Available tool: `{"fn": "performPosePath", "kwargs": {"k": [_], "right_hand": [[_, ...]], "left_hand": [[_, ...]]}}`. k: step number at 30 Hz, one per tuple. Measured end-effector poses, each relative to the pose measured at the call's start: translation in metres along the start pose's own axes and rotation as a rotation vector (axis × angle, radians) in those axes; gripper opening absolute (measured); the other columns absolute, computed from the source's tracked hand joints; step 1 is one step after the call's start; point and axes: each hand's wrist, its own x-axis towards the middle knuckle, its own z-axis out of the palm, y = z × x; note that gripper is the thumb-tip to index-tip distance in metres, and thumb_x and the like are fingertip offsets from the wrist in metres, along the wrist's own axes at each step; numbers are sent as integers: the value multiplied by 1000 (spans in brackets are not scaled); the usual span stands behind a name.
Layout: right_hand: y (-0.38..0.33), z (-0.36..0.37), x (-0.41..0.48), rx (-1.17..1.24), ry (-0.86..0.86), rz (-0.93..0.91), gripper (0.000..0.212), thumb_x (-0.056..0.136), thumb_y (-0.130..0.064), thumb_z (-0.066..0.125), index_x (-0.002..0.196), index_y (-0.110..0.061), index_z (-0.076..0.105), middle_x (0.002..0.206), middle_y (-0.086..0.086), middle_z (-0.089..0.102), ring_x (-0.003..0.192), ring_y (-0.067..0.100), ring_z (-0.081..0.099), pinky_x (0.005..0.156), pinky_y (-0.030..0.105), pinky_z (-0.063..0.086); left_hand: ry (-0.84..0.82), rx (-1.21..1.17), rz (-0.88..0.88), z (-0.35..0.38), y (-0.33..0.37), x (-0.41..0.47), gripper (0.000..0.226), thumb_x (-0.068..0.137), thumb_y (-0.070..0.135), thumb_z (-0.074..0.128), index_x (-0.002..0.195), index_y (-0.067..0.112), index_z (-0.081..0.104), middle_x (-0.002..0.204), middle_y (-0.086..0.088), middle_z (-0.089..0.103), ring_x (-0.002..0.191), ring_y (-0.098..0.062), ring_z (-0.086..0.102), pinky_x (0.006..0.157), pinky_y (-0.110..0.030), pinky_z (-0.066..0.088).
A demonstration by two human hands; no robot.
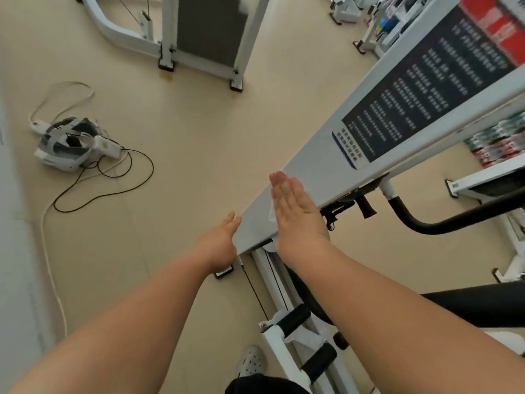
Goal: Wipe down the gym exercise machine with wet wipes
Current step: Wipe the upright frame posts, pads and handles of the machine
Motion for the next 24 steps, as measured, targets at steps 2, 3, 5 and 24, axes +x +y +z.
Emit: {"fn": "performPosePath", "kwargs": {"k": [2,3,5,24], "right_hand": [[-25,12,15,-19,-13,-4,95,106,-61,20,151,11,-23,152,38,-39,142,54,-37,104,66,-32],[-39,18,22,-27,-19,-4,95,106,-61,20,152,10,-23,153,37,-38,143,53,-36,105,66,-31],[-67,31,37,-33,-15,0,96,105,-62,21,152,10,-23,154,36,-38,144,53,-36,106,66,-31],[-236,104,115,-65,107,44,95,103,-66,11,153,7,-24,157,33,-36,146,49,-35,117,60,-23]], "left_hand": [[-30,18,10,22,-23,19,90,88,-5,37,162,34,3,168,17,-10,153,-20,24,116,-34,33],[-46,17,19,34,-34,29,91,88,-5,37,162,34,2,167,17,-11,152,-22,26,115,-35,35],[-71,-7,44,61,-54,48,91,89,-5,38,162,34,0,167,17,-12,153,-21,22,116,-33,33],[261,790,646,161,-242,195,111,80,26,60,159,26,-19,165,-3,-30,155,-29,-2,125,-54,4]]}}
